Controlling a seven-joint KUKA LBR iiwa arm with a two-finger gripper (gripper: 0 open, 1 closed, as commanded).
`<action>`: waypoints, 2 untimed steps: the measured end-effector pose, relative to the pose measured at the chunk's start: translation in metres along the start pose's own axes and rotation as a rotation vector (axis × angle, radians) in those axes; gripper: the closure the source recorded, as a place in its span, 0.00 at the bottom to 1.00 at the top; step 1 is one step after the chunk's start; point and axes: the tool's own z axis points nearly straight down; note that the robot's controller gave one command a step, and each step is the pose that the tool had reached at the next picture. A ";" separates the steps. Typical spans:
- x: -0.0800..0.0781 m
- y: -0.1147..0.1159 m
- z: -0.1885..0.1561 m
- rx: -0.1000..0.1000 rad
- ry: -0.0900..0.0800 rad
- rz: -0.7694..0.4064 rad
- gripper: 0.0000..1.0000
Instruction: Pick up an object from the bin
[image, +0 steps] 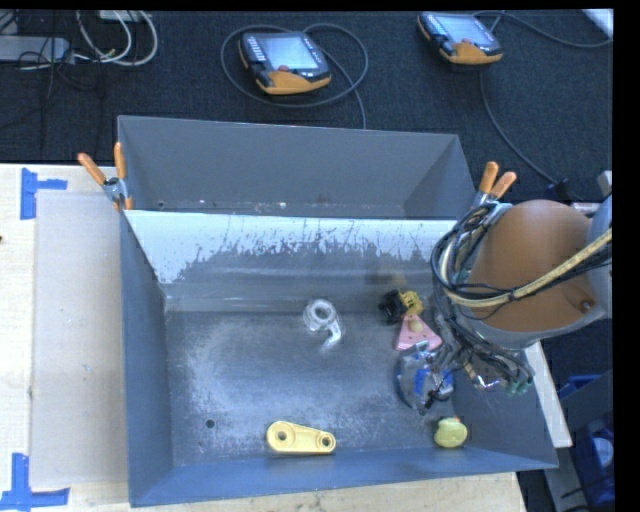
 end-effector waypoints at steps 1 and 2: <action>-0.002 0.003 -0.002 -0.001 -0.005 -0.006 1.00; -0.002 0.003 -0.002 -0.001 -0.005 -0.008 1.00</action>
Offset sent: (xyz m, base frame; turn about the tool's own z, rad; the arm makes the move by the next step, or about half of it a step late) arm 0.0000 0.0000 0.0000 0.0000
